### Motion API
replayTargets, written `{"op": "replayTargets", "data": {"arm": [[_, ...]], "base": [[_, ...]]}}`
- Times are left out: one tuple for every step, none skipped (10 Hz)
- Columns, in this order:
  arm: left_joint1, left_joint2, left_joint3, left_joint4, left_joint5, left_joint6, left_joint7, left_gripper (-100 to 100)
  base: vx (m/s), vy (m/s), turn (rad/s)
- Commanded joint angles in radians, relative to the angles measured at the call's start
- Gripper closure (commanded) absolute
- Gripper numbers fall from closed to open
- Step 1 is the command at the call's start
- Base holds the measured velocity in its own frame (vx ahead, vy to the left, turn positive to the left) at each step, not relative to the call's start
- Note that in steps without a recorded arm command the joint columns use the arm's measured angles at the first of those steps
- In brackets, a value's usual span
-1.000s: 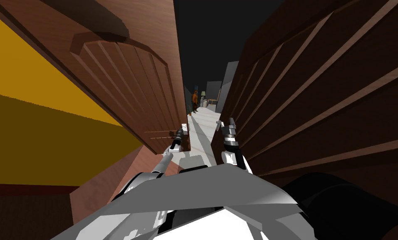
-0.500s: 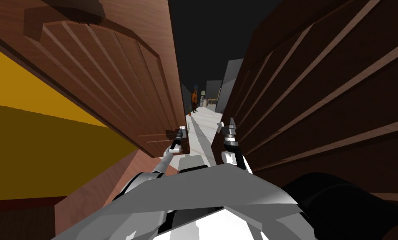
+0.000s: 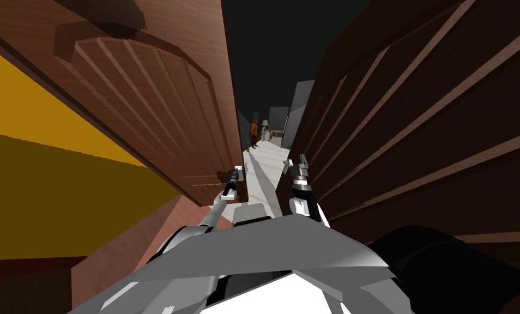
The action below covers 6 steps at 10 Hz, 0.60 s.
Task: Push the door open
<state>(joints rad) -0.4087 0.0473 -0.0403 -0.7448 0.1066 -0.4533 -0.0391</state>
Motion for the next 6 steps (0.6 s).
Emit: {"op": "replayTargets", "data": {"arm": [[-0.003, 0.009, -0.008, 0.003, -0.002, -0.001, 0.004, 100], [-0.004, 0.013, -0.012, 0.004, -0.003, -0.001, 0.007, 100], [-0.006, 0.018, -0.017, 0.006, -0.004, -0.001, 0.009, 100], [-0.008, 0.022, -0.023, 0.008, -0.006, -0.002, 0.012, 100], [-0.01, 0.027, -0.029, 0.011, -0.007, -0.002, 0.016, 100], [-0.004, 0.021, -0.026, -0.001, -0.005, 0.009, 0.01, -100]], "base": [[0.102, 0.012, 0.184], [0.187, -0.007, 0.196], [0.212, 0.003, 0.159], [0.247, 0.039, 0.241], [0.264, 0.068, 0.222], [-0.037, -0.009, 0.095]]}}
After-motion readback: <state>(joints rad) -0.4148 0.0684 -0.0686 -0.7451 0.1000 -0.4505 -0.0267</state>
